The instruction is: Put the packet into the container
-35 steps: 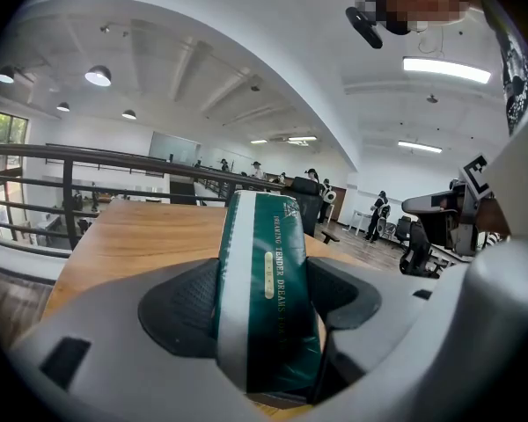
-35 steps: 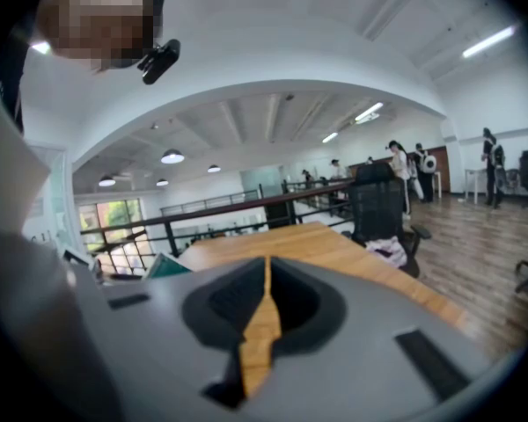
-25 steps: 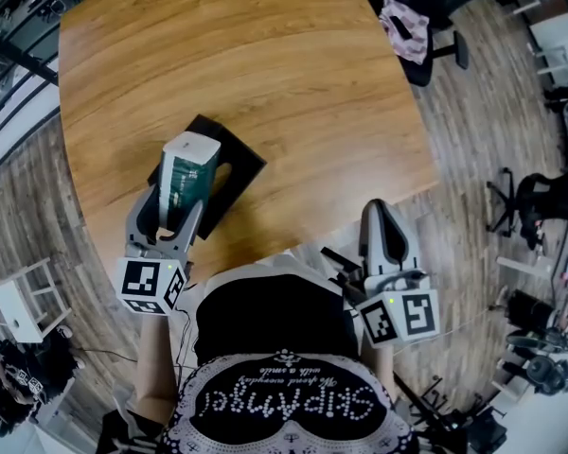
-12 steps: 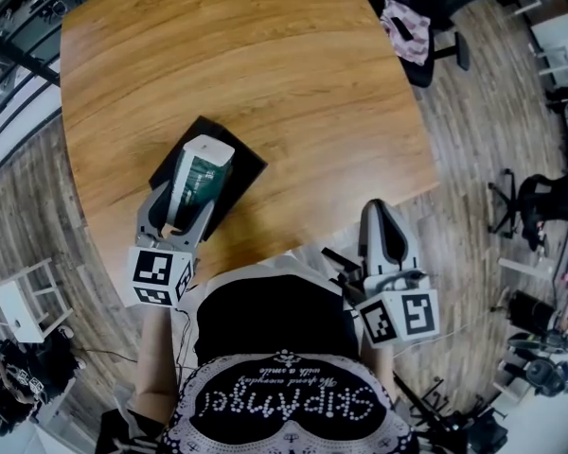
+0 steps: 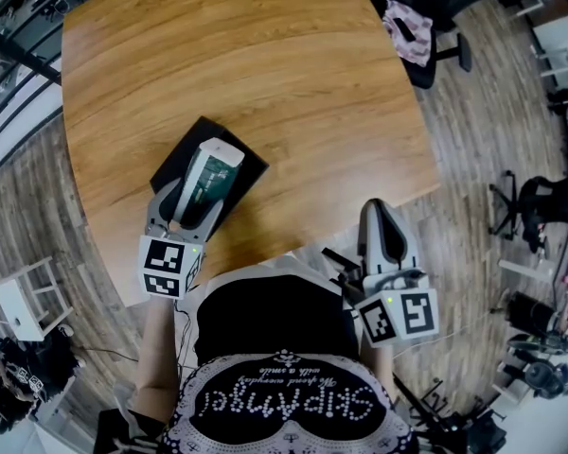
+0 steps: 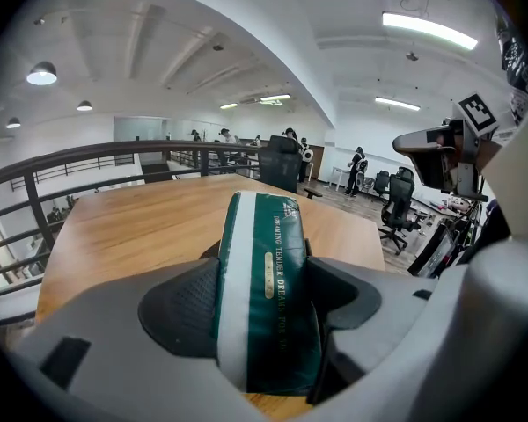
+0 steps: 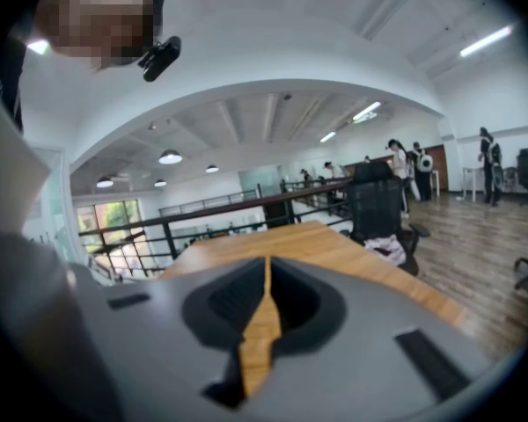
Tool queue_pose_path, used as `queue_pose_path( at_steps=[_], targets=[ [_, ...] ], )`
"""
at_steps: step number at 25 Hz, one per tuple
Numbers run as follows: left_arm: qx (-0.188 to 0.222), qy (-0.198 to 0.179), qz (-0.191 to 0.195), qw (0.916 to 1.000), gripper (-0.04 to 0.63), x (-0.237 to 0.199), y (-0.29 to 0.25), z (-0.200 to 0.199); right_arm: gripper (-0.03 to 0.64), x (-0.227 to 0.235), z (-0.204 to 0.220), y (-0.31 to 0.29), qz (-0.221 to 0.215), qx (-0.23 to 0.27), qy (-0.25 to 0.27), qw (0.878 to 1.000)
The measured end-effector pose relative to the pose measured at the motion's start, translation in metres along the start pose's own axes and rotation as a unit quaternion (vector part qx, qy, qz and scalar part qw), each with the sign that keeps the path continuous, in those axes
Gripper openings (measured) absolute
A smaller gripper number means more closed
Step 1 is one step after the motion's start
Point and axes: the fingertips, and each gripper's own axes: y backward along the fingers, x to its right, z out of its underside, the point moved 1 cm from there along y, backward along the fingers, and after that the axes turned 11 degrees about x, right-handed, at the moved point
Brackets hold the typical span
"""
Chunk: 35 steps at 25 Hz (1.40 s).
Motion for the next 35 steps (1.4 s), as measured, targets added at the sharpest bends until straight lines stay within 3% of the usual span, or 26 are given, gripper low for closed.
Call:
queue_pose_path(
  at_steps=[16, 28, 35],
  targets=[
    [-0.07, -0.014, 0.005, 0.9974, 0.337, 0.002, -0.021, 0.028, 0.04, 0.001, 0.0, 0.001, -0.002, 0.001, 0.001, 1.0],
    [-0.146, -0.024, -0.007, 0.9889, 0.337, 0.0, -0.032, 0.041, 0.04, -0.001, 0.0, 0.001, -0.005, 0.001, -0.003, 1.0],
    [-0.171, -0.026, -0.015, 0.9849, 0.337, 0.001, -0.035, 0.048, 0.04, -0.002, 0.002, 0.002, -0.01, 0.001, -0.006, 1.0]
  ],
)
